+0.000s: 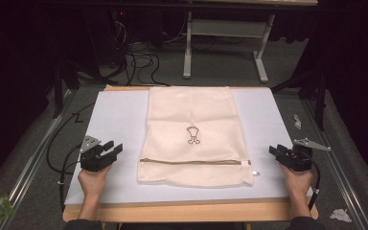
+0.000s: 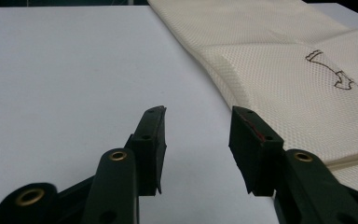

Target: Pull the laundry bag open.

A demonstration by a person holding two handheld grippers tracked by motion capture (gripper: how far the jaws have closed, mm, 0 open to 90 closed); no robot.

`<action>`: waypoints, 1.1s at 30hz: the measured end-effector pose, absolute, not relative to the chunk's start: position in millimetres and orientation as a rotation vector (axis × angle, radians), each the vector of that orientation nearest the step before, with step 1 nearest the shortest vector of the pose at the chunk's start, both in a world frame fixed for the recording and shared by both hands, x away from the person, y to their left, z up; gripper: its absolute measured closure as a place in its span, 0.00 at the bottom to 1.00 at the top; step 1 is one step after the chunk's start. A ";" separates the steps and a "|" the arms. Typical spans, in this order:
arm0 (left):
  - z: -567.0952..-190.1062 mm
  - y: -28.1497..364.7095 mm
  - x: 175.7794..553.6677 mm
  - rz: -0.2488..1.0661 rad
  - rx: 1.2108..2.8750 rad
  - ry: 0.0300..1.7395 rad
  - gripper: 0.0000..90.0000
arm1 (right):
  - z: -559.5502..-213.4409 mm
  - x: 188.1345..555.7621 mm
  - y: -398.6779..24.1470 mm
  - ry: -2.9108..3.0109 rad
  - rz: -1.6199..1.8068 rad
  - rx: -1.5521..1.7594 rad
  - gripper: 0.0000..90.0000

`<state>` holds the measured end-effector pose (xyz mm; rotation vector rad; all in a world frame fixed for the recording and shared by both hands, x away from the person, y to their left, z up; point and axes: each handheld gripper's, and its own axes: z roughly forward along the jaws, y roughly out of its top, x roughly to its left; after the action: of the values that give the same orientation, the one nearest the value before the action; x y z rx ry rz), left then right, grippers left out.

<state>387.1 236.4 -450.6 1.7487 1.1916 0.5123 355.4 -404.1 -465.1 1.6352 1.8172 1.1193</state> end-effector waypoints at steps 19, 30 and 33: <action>-465.8 236.8 402.8 0.568 1.746 1.256 0.62 | -472.4 363.4 -401.6 1.781 1.063 1.618 0.63; -477.0 238.9 409.2 0.588 1.763 1.296 0.61 | -472.9 366.4 -398.8 1.784 1.015 1.610 0.62; -478.8 237.9 410.4 0.602 1.769 1.300 0.61 | -473.8 367.2 -397.5 1.793 0.997 1.613 0.62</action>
<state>410.4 237.9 -478.8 1.7690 1.3002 0.6019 367.2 -397.5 -473.8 1.6127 1.7932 0.9967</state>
